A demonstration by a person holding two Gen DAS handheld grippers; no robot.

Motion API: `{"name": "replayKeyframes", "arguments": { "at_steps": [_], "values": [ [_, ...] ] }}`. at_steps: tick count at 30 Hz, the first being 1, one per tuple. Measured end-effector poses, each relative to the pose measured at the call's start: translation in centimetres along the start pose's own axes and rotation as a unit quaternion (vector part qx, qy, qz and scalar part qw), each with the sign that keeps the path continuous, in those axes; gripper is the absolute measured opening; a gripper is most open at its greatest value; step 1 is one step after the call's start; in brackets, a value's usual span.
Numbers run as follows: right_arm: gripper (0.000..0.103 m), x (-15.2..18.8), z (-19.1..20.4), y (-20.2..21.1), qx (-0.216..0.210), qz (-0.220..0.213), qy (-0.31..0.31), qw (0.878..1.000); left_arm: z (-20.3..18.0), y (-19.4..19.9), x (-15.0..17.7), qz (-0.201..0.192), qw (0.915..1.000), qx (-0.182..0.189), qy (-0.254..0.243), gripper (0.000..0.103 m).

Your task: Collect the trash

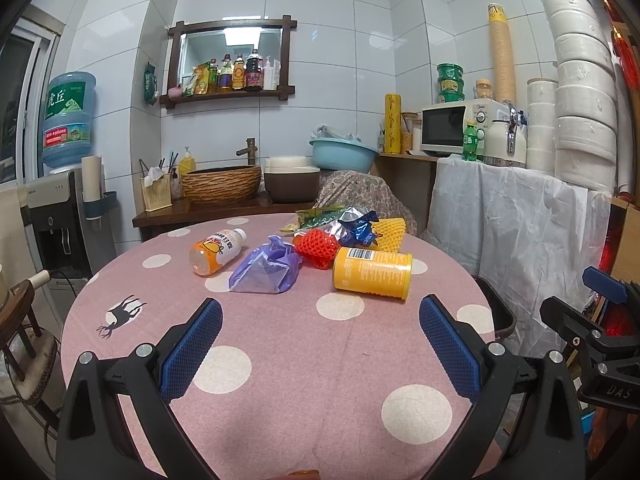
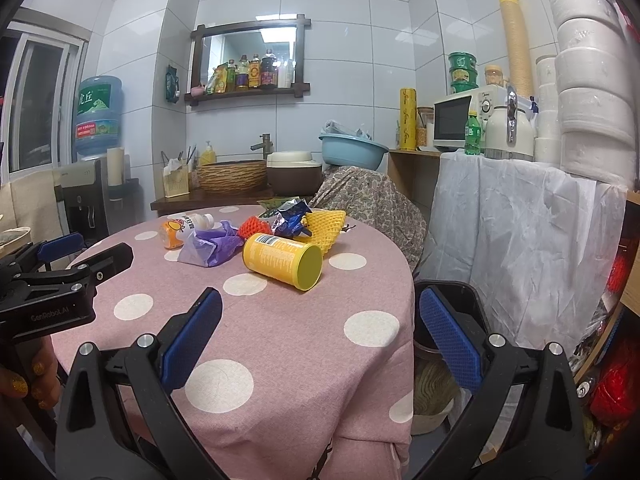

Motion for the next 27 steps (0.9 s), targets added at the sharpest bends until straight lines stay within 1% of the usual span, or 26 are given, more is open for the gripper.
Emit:
{"name": "replayKeyframes", "arguments": {
  "at_steps": [9,27],
  "values": [
    [0.098,-0.21,0.77,-0.01,-0.004,0.006,0.002,1.000,-0.31,-0.07,0.28,0.002,1.0000,-0.001,0.001,0.098],
    [0.098,-0.44,0.66,-0.09,-0.003,0.003,0.000,1.000,0.12,-0.20,0.30,0.004,1.0000,0.001,0.001,0.098]
  ]
}}
Point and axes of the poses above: each gripper's, at about its wrist camera, not at the fingertips, and y roughly against the way its jaws point, z to its left, x to its underside, the point moved 5 cm from there along -y, roughly the way its jaws point, and after that the axes turned 13 degrees about y, right-handed, at the moved point
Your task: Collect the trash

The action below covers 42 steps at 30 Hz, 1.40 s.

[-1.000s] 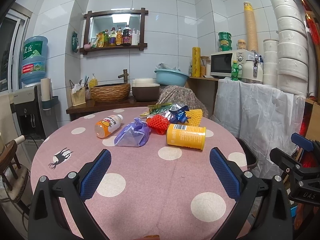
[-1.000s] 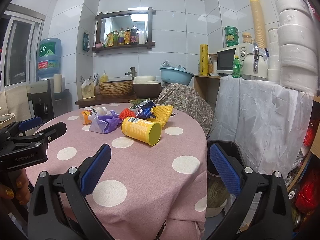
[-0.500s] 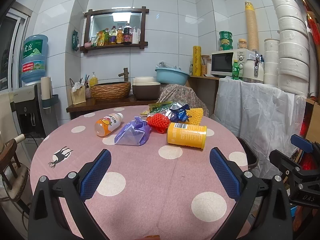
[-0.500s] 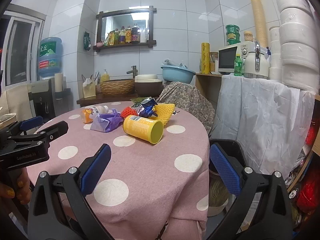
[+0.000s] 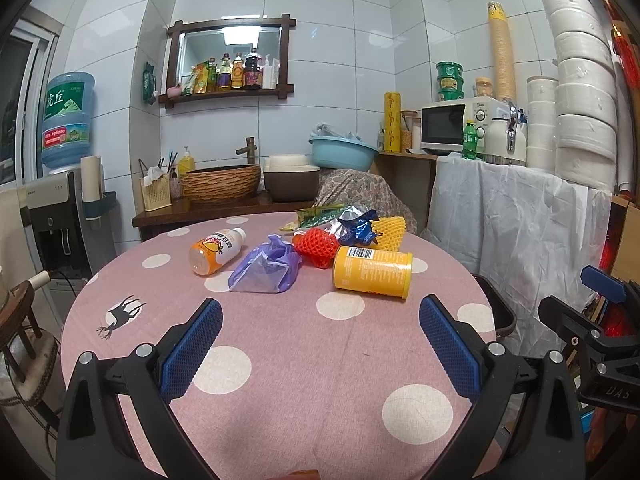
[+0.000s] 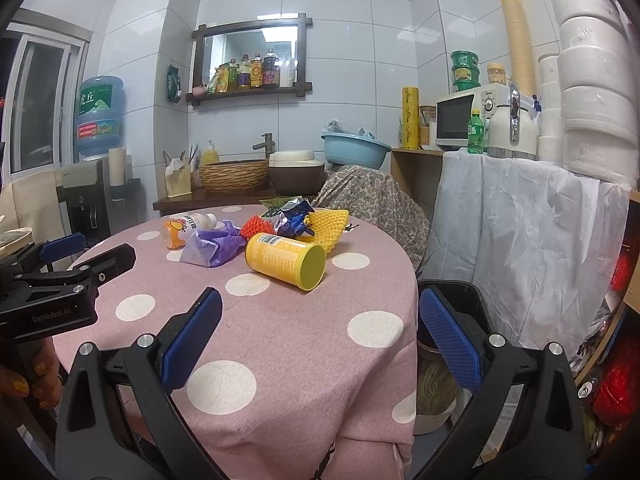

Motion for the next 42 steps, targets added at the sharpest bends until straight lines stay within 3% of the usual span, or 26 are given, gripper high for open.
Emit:
{"name": "replayKeyframes", "arguments": {
  "at_steps": [34,38,42],
  "values": [
    [0.098,0.6,-0.5,-0.6,0.001,0.007,-0.002,1.000,0.2,-0.6,0.0,0.014,0.9999,-0.001,-0.002,0.098],
    [0.098,0.7,-0.2,-2.4,-0.029,0.028,0.012,0.999,0.4,-1.6,0.4,0.038,0.9992,0.011,-0.004,0.098],
    [0.098,0.8,0.5,-6.3,-0.080,0.074,0.038,0.993,1.4,-4.5,1.3,0.118,0.9928,0.020,-0.001,0.098]
  ]
}}
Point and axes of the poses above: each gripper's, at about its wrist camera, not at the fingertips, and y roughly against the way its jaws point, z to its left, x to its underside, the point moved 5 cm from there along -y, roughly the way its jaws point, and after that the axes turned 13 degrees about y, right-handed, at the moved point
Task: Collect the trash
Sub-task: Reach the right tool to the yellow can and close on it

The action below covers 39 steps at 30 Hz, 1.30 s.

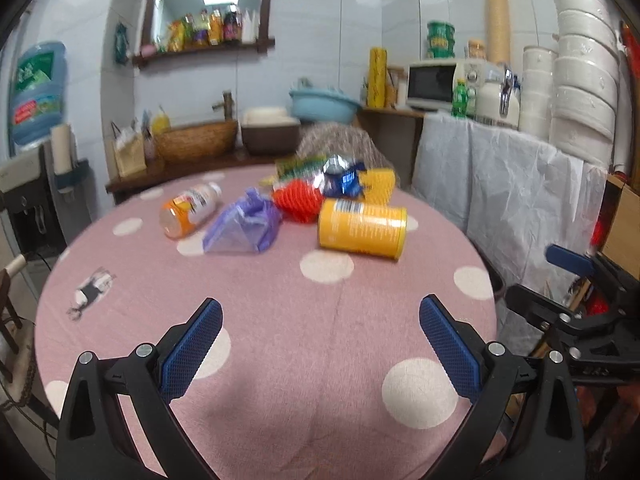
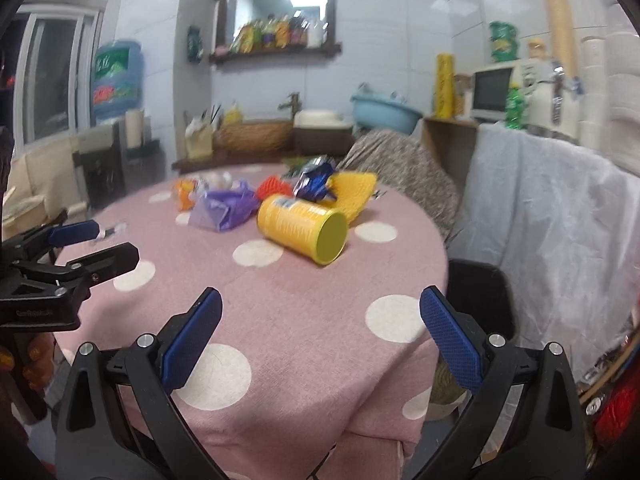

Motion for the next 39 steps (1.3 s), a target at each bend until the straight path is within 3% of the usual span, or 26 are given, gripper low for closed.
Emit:
{"name": "replayKeyframes", "arguments": {
  "at_steps": [7,14,20,23,28,33,36,39],
  "values": [
    [0.098,-2.0,2.1,-7.1,-0.074,0.053,0.115,0.989,2.0,-3.0,0.2,0.053,0.9985,0.003,-0.012,0.098],
    [0.098,-5.3,3.6,-14.0,-0.109,0.091,0.245,0.959,4.1,-5.4,-1.2,0.102,0.9946,0.018,-0.013,0.098],
    [0.098,-7.5,3.4,-19.3,-0.126,0.144,0.327,0.926,6.4,-7.3,-2.7,0.122,0.9923,-0.012,-0.017,0.098],
    [0.098,-7.7,3.5,-21.1,-0.144,0.174,0.352,0.908,7.3,-7.9,-3.2,0.132,0.9910,-0.015,-0.018,0.098],
    [0.084,-7.1,4.0,-23.1,-0.171,0.216,0.378,0.884,8.2,-8.8,-3.7,0.141,0.9897,-0.021,-0.017,0.098],
    [0.079,-6.8,3.8,-24.6,-0.190,0.246,0.367,0.877,8.8,-9.6,-4.1,0.150,0.9882,-0.022,-0.020,0.098],
    [0.070,-6.7,3.8,-25.2,-0.188,0.249,0.376,0.872,9.1,-10.4,-4.3,0.161,0.9864,-0.024,-0.024,0.098],
    [0.070,-6.8,3.6,-25.3,-0.193,0.256,0.370,0.872,9.6,-11.0,-4.7,0.172,0.9848,-0.022,-0.018,0.098]
  ]
}}
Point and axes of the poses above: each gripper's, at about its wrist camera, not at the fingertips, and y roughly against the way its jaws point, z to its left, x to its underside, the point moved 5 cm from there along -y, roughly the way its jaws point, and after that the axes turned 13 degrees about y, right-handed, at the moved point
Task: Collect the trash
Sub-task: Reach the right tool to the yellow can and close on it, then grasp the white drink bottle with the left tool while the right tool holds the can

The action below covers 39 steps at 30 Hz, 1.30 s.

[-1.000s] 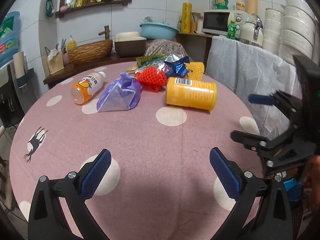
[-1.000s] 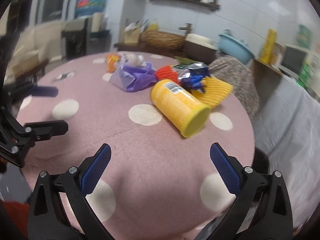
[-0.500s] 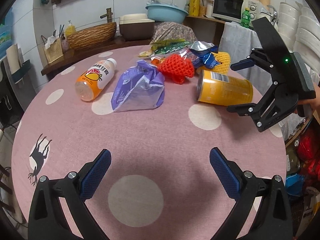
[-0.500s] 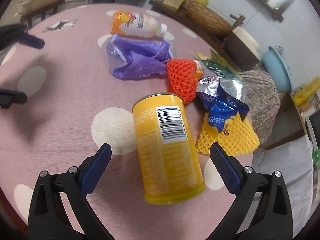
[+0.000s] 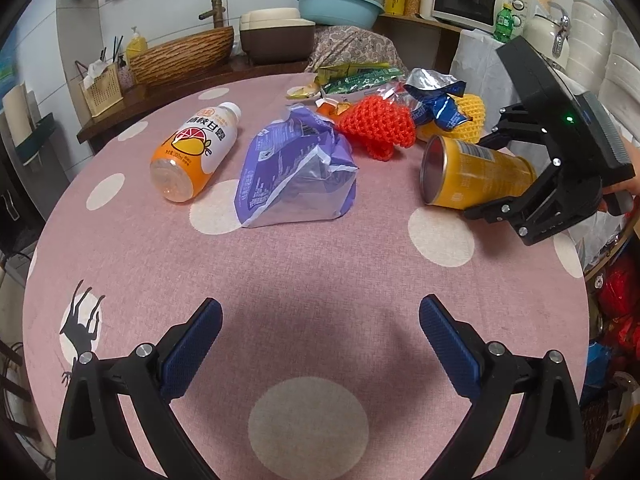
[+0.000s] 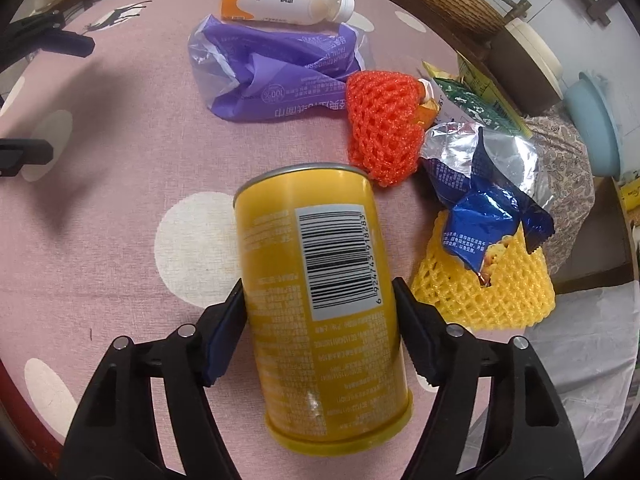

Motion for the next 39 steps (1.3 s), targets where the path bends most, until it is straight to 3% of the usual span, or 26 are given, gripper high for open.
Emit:
{"name": "replayKeyframes", "arguments": {
  "at_steps": [8,14,18,21,25,31,39],
  "values": [
    [0.070,-0.1,0.4,0.4,-0.010,-0.006,-0.019,1.000,1.1,-0.4,-2.8,-0.001,0.9999,-0.013,-0.009,0.097],
    [0.070,1.1,0.9,1.9,-0.020,-0.049,-0.072,0.996,2.8,-0.5,-8.8,-0.006,0.9991,-0.037,-0.018,0.095],
    [0.070,2.1,1.0,3.2,-0.030,-0.081,-0.110,0.990,4.0,-2.7,-13.6,0.034,0.9960,-0.072,-0.042,0.095],
    [0.070,2.7,1.6,3.9,-0.032,-0.096,-0.120,0.988,5.3,-5.6,-15.7,0.091,0.9907,-0.085,-0.054,0.092],
    [0.070,3.4,2.1,4.1,-0.035,-0.108,-0.135,0.984,6.5,-9.1,-16.6,0.150,0.9802,-0.111,-0.065,0.089],
    [0.070,3.6,1.6,4.2,-0.046,-0.126,-0.170,0.976,7.2,-11.9,-17.6,0.169,0.9742,-0.133,-0.067,0.087],
    [0.070,3.5,1.5,4.8,-0.057,-0.155,-0.201,0.966,7.0,-13.9,-17.8,0.185,0.9656,-0.161,-0.086,0.063]
  ]
}}
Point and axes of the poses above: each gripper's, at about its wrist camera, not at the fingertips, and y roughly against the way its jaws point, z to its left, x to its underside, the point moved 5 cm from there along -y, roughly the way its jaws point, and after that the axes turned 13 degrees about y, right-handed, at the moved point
